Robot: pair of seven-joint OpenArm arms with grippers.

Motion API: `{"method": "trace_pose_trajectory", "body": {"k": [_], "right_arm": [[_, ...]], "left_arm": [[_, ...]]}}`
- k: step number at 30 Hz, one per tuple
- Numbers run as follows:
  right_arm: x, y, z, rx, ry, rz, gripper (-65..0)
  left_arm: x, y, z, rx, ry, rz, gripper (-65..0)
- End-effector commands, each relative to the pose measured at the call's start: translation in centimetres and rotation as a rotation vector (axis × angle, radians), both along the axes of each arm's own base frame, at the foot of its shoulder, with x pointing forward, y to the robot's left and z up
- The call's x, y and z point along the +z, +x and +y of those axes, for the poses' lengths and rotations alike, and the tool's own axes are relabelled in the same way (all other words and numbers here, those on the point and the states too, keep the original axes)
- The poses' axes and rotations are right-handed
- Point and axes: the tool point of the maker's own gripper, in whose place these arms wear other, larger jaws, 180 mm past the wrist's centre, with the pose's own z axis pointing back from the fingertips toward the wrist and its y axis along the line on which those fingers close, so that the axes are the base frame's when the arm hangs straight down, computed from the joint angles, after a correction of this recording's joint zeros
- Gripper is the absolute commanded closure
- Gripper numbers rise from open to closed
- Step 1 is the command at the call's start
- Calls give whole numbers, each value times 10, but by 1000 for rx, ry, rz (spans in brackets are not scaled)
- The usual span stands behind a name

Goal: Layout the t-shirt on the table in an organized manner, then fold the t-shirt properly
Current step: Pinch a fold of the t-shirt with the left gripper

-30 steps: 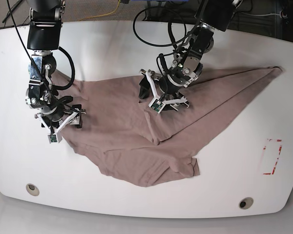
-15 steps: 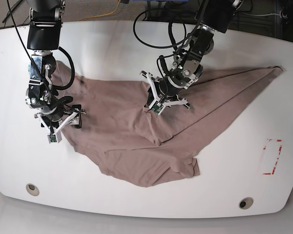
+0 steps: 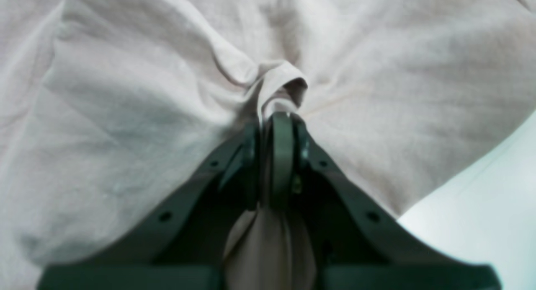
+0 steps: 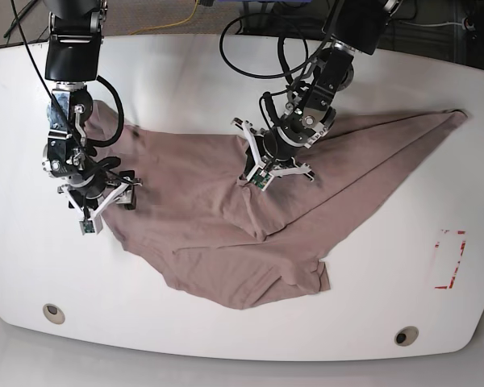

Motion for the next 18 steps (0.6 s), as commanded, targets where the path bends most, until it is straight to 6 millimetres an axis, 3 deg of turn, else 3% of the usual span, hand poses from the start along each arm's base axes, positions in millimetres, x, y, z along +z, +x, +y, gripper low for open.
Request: {"method": "trace_pose_trajectory", "body": {"k": [1, 9, 18], "right_arm": [[20, 12, -7, -1, -13, -64, -425], [19, 12, -7, -1, -13, -63, -425], [24, 12, -1, 42, -15, -78, -425]], "left_arm": [[17, 11, -4, 1, -22, -52, -44], [23, 13, -3, 3, -26, -65, -249], [26, 14, -4, -2, -31, -74, -267]]}}
